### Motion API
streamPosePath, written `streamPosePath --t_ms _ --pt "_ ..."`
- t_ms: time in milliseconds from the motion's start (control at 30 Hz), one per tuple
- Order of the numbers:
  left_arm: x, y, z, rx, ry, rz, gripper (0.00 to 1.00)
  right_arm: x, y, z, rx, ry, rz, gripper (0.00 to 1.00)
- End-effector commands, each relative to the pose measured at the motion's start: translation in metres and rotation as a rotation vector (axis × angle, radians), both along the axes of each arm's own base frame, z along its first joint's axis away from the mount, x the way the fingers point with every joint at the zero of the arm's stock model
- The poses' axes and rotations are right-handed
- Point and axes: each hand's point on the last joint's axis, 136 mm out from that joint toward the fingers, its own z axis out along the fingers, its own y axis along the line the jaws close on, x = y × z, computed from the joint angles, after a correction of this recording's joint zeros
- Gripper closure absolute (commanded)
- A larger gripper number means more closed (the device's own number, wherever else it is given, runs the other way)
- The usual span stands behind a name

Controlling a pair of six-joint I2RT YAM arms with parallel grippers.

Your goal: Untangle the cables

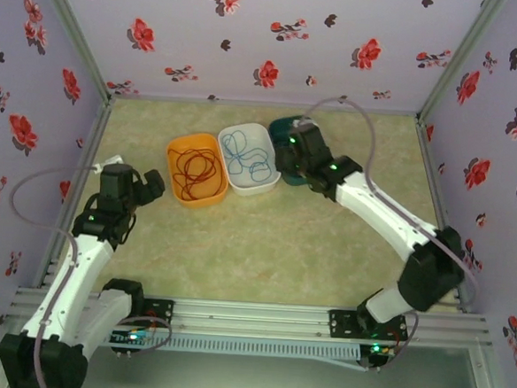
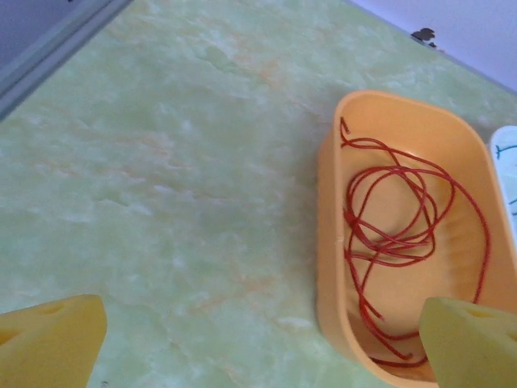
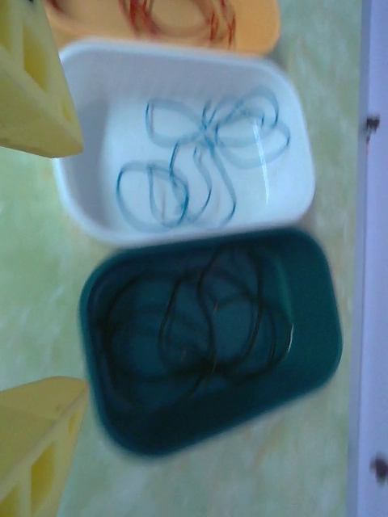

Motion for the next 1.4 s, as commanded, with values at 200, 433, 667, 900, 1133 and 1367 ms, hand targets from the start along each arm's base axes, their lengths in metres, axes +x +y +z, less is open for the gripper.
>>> streamPosePath --t_ms 200,433,667,900,1133,1367 --pt "0.002 0.023 0.010 0.147 -0.148 0.045 0.00 -0.038 -0.118 -0.005 -0.106 -0.114 -0.322 0.01" --pt "-0.001 0.034 0.012 0.222 -0.199 0.072 0.00 -0.066 -0.185 -0.014 -0.164 -0.167 -0.519 0.01" --pt "-0.004 0.053 0.008 0.241 -0.206 0.143 0.00 -0.086 -0.236 -0.027 -0.208 -0.203 -0.711 0.01" --pt "0.004 0.063 0.002 0.271 -0.227 0.167 0.00 -0.089 -0.260 -0.043 -0.188 -0.273 -0.811 0.01" --pt "0.029 0.059 -0.014 0.252 -0.239 0.111 0.00 -0.082 -0.272 -0.051 -0.186 -0.351 -0.832 0.01" --pt "0.061 0.042 -0.029 0.239 -0.253 -0.019 0.00 -0.074 -0.285 -0.056 -0.205 -0.404 -0.827 0.01"
